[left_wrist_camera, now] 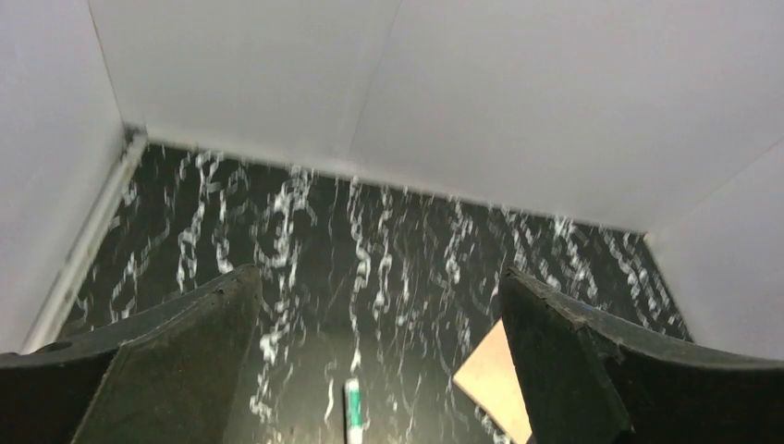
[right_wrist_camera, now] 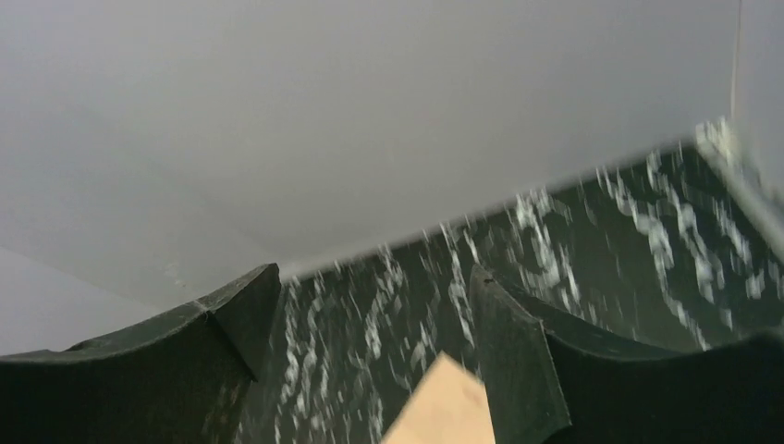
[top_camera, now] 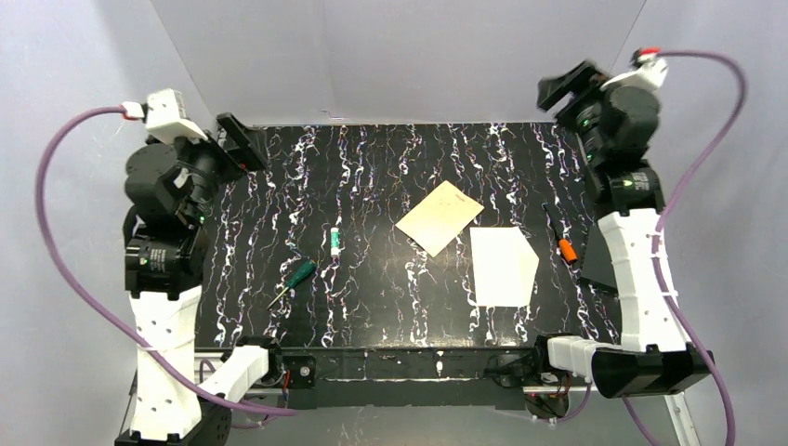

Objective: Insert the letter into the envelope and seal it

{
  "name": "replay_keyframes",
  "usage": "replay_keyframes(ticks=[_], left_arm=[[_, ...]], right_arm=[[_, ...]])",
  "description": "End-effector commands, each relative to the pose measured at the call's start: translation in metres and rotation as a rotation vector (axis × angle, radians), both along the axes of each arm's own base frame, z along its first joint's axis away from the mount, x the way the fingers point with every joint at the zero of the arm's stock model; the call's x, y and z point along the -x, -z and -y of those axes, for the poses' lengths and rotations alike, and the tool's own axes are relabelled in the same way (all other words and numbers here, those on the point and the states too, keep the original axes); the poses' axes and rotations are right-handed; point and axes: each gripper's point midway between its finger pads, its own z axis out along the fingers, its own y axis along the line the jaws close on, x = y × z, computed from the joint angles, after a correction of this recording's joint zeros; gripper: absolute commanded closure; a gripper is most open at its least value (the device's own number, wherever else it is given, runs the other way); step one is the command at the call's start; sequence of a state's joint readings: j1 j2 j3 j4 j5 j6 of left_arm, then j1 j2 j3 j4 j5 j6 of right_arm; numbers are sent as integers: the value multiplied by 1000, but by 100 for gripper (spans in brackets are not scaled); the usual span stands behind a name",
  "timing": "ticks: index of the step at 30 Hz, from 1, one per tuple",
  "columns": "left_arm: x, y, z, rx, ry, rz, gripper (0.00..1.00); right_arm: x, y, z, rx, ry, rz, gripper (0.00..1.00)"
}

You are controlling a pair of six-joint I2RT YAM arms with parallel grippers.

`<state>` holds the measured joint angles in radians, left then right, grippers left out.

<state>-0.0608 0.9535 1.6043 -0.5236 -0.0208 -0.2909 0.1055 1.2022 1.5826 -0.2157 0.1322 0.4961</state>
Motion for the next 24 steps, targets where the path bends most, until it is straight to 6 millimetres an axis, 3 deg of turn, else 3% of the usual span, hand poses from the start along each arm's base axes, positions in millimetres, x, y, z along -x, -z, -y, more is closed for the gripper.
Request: replay_keyframes(ticks=[1, 5, 7, 9, 13, 19, 24], left_arm=[[-6, 46, 2, 24, 8, -87, 2], [-15, 100, 21, 49, 101, -221, 2], [-16, 110, 37, 77, 188, -242, 2], [-14, 116, 59, 80, 320, -245, 2], [-14, 128, 84, 67, 485, -259, 2], [-39, 161, 100, 213, 523, -394, 2], [-63, 209, 143, 418, 595, -570, 3]], right_arm=[[-3, 123, 3, -126, 57, -349, 16], [12, 240, -8, -121, 11, -681, 16], [23, 284, -26, -133, -106, -843, 18], [32, 322, -50, -151, -258, -992, 26], [30, 355, -77, -178, -439, -1083, 33], [-10, 380, -72, -107, -362, -1076, 28], [-17, 408, -68, -140, -291, -1108, 28]])
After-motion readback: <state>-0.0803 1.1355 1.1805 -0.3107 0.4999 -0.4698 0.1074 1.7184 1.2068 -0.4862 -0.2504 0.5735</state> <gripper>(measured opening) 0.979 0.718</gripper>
